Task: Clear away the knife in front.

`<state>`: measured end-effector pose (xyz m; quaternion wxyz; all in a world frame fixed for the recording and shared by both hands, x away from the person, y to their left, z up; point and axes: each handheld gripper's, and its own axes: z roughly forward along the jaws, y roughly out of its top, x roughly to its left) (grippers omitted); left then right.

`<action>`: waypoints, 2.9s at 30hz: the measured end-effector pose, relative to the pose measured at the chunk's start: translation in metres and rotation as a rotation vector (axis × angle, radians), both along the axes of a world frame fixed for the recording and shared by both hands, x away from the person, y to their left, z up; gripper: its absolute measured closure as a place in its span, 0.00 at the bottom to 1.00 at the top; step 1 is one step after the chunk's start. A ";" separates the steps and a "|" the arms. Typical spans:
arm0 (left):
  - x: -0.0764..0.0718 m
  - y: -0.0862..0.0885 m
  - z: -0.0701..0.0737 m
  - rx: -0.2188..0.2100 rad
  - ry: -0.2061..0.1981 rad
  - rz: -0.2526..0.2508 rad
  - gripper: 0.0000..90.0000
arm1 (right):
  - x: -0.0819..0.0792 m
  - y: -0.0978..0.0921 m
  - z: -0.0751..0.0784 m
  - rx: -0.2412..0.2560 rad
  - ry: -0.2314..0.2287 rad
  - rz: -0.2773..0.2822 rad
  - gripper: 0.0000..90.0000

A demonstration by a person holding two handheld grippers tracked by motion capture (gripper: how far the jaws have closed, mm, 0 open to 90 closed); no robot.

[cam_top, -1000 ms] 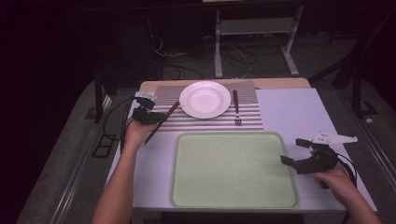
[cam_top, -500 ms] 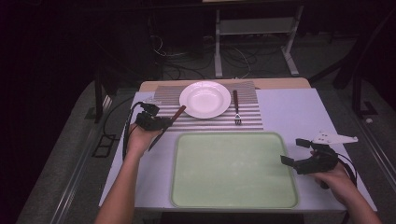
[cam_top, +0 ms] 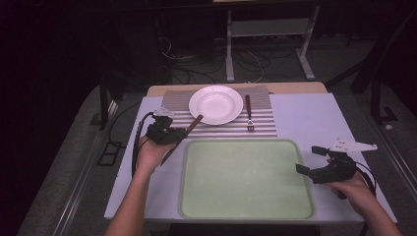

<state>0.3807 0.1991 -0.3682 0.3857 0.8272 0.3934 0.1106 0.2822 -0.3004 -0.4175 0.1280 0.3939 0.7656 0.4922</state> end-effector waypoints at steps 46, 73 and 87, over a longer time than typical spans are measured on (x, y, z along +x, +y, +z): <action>-0.060 -0.064 -0.028 -0.048 0.009 -0.133 0.86 | -0.003 0.002 0.000 -0.023 -0.004 0.010 0.00; -0.051 -0.074 -0.065 0.037 0.087 -0.150 0.85 | -0.003 0.001 0.000 -0.024 -0.004 0.009 0.00; -0.050 -0.073 -0.063 0.019 0.063 -0.142 0.73 | -0.004 0.001 0.000 -0.025 -0.005 0.010 0.00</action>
